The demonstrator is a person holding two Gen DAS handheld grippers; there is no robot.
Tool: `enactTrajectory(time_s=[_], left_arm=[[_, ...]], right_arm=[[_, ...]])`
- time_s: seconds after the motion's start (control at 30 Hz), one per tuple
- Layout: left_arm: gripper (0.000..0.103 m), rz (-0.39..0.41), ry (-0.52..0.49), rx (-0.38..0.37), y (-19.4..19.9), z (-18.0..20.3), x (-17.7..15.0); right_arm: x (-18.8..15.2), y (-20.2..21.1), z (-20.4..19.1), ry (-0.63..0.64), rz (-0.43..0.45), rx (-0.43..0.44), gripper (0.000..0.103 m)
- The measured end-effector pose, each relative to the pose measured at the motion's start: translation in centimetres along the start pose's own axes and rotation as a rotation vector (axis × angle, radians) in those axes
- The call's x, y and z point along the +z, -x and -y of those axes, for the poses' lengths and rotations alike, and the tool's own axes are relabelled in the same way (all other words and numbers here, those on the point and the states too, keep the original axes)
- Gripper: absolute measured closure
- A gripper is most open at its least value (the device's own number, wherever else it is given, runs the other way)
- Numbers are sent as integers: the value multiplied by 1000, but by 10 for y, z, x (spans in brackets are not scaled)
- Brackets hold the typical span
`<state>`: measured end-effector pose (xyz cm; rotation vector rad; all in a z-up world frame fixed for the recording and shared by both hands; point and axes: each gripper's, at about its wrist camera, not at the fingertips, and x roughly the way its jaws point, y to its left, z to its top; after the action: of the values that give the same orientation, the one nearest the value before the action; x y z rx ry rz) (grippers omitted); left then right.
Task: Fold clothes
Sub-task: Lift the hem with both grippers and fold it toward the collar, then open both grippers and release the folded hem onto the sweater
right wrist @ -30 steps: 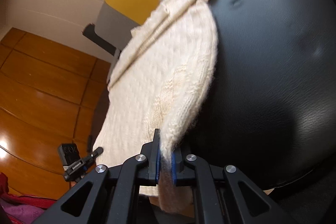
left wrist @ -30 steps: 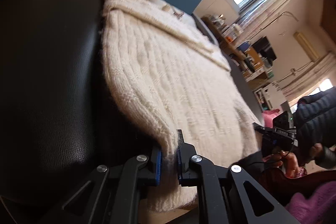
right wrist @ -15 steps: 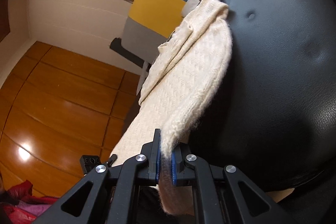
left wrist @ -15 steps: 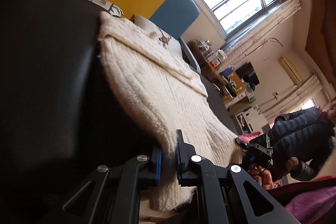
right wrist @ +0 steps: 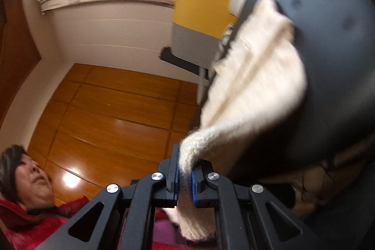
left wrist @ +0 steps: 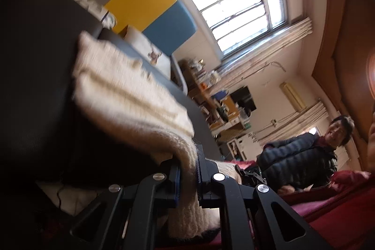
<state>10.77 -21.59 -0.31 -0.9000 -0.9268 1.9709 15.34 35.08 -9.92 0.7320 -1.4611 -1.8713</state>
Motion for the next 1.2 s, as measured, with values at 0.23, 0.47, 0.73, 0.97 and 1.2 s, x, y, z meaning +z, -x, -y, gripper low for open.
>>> enactTrajectory(time_s=[0.23, 0.47, 0.73, 0.97, 1.2], left_arm=[[93, 79, 160, 13, -46, -43, 80], [93, 110, 197, 57, -94, -82, 134], [92, 51, 375, 181, -159, -143, 173], [92, 4, 538, 262, -196, -197, 184], [82, -3, 579, 231, -198, -194, 191]], right_arm=[[84, -43, -1, -7, 62, 34, 97], [146, -81, 25, -84, 83, -37, 97], [194, -107, 77, -239, 135, -175, 94], [200, -113, 120, -379, 165, -250, 87], [211, -116, 120, -417, 161, -260, 75]])
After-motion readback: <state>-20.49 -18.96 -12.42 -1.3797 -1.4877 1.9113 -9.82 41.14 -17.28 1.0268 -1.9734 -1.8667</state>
